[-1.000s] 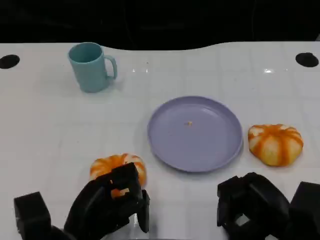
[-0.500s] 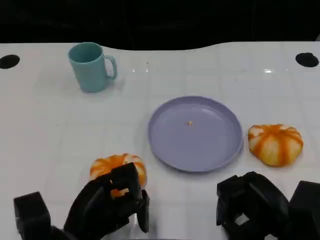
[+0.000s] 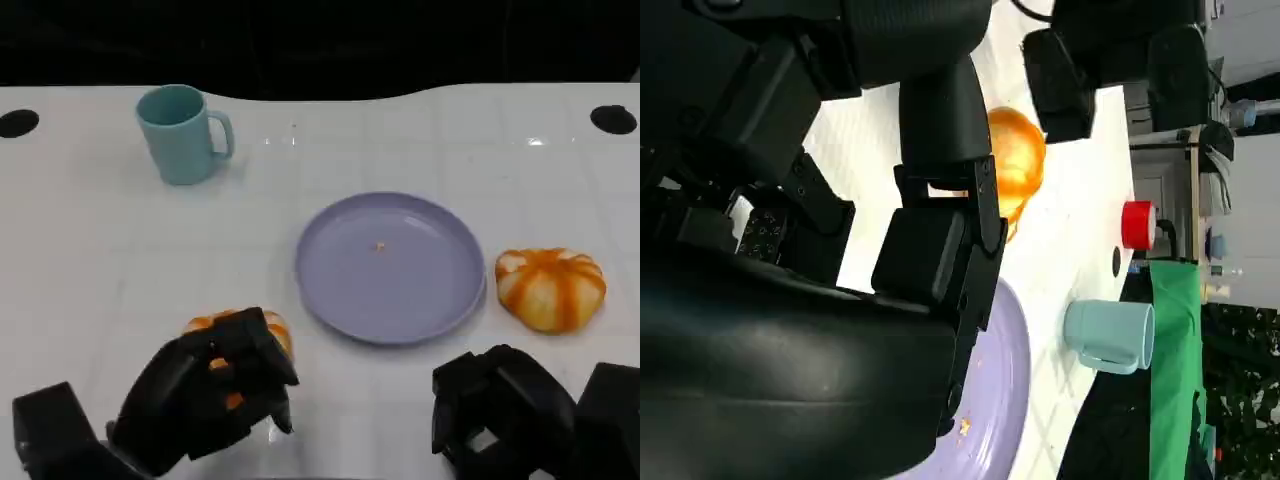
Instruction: Grasp the bread from the table and place it into the plate.
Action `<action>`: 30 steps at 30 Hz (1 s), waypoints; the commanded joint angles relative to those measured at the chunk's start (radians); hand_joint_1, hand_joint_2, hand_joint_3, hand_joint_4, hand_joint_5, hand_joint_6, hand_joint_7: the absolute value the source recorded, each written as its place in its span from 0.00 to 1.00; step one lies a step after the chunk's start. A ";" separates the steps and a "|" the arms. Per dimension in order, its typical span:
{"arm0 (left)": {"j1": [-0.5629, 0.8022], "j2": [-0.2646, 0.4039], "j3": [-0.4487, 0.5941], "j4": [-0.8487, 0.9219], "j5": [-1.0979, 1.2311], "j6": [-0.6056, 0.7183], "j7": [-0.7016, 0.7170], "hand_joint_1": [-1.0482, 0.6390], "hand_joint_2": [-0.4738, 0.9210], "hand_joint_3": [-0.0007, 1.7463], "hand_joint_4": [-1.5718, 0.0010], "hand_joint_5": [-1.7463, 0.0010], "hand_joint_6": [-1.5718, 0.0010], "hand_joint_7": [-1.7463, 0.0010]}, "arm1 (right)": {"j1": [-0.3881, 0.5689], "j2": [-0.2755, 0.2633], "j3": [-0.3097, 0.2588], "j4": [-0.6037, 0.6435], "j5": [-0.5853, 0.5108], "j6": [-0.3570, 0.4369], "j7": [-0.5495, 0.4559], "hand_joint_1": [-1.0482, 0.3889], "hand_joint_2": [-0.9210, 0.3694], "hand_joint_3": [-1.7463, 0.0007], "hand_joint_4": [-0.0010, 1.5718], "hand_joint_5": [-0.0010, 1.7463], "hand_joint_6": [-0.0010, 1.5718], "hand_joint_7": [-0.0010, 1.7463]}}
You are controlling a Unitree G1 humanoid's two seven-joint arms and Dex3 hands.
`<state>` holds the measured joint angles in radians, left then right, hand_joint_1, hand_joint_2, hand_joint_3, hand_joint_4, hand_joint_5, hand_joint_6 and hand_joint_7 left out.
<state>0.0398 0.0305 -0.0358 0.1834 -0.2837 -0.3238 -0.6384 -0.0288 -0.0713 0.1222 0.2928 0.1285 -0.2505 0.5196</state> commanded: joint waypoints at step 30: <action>0.063 0.273 -0.044 -0.426 0.908 -0.002 0.479 0.19 0.99 0.02 0.89 0.61 0.81 0.97 | 0.002 -0.009 -0.001 0.002 0.000 -0.016 0.007 0.00 0.57 0.35 0.99 0.71 1.00 0.54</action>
<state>0.1009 0.2781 -0.0697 -0.2241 0.5670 -0.3319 -0.1997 -0.0290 -0.0710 0.1223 0.2958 0.1268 -0.2569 0.5251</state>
